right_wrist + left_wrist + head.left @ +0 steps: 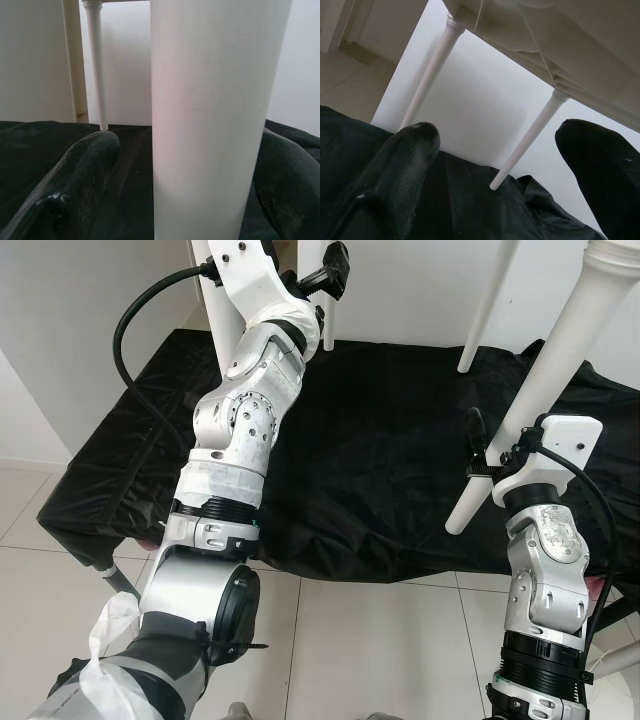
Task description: Building children table
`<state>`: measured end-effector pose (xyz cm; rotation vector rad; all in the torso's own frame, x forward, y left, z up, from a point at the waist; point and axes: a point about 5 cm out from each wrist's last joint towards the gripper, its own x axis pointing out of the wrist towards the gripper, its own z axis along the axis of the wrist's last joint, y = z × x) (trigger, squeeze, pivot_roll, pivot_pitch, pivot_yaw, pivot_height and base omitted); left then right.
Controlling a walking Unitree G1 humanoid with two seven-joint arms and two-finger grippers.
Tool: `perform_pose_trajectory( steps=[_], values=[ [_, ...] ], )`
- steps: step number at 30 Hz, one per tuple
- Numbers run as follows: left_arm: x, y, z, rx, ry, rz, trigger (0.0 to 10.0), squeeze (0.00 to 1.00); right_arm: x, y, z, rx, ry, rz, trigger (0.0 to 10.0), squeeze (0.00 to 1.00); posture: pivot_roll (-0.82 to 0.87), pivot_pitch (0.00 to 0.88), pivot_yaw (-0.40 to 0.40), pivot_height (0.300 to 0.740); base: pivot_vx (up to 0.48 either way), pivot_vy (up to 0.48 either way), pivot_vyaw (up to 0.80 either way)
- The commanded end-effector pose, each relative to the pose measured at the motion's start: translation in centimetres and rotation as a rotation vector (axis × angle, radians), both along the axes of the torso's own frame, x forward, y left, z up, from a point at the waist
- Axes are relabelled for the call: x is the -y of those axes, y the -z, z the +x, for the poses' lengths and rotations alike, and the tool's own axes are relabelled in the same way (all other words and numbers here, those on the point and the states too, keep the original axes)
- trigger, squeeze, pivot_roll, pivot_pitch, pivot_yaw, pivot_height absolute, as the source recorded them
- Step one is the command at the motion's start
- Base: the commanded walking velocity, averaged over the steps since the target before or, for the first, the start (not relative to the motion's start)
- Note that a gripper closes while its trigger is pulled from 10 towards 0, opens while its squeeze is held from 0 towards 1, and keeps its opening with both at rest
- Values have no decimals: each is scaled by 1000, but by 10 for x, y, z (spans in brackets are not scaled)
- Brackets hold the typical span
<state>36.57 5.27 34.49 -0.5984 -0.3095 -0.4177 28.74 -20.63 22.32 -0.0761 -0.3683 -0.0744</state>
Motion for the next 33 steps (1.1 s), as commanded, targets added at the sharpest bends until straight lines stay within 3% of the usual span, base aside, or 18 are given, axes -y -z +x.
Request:
perform_pose_trajectory(
  steps=[1, 8, 9, 10, 13, 33],
  values=[
    [9, -8, -8, 141, 169, 40, 10000, 78, -1, -4, 0, 20, -8, -4, 10000, 184, -90, 48, 6, 740, 0, 0, 0],
    [9, -8, -8, 141, 169, 40, 10000, 78, -1, -4, 0, 20, -8, -4, 10000, 184, -90, 48, 6, 740, 0, 0, 0],
    [2, 8, -18, 161, 177, 137, 10000, 0, -1, 4, -7, 21, 2, 53, 10000, 0, -61, 0, 0, 740, 0, 0, 0],
    [-1, 21, -26, 167, 187, 213, 10000, 0, -1, 10, -13, 22, 9, 97, 10000, 0, -61, 0, 0, 740, 0, 0, 0],
    [-4, 34, -36, 169, 204, 289, 10000, 0, -1, 15, -19, 24, 17, 139, 10000, 0, -61, 0, 0, 740, 0, 0, 0],
    [-16, 54, -50, 151, 225, 366, 10000, 0, -4, 19, -29, 16, 30, 156, 10000, 0, -56, 0, 0, 740, 0, 0, 0]
  ],
)
